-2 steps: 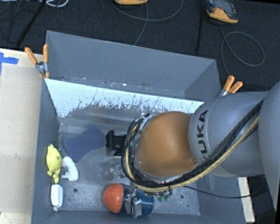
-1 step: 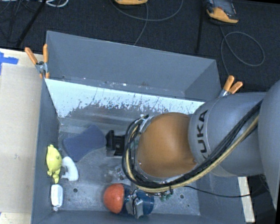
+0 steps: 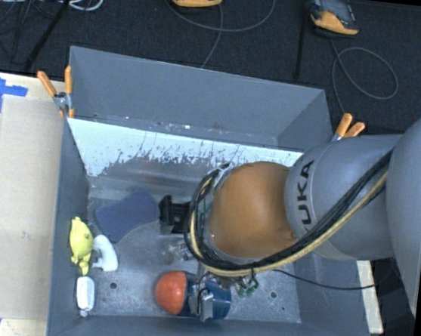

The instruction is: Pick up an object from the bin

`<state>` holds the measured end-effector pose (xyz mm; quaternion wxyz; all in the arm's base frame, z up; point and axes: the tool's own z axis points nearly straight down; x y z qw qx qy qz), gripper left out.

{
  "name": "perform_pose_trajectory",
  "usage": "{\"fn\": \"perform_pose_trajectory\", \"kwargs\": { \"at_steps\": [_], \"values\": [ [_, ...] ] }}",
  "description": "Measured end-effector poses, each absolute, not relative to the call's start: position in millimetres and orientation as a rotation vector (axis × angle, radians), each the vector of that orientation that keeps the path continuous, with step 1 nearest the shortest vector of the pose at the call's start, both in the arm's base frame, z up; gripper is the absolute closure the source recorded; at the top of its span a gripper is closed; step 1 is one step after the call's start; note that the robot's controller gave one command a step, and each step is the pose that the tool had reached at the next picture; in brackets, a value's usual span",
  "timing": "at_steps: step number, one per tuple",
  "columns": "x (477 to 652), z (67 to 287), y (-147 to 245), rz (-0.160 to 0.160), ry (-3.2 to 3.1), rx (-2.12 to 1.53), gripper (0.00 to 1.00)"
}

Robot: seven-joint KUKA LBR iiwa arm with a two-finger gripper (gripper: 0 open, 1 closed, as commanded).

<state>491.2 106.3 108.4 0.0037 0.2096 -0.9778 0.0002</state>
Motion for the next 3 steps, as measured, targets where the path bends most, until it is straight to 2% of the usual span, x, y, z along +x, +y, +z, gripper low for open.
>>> {"fn": "perform_pose_trajectory", "kwargs": {
  "at_steps": [1, 2, 3],
  "values": [
    [492.1, 105.2, 103.8, 0.008, -3.104, 0.304, 0.00],
    [494.0, 95.2, 107.2, 0.006, -3.066, 0.518, 0.00],
    [496.7, 77.3, 95.9, 0.000, -3.137, 0.129, 0.00]
  ]
}}
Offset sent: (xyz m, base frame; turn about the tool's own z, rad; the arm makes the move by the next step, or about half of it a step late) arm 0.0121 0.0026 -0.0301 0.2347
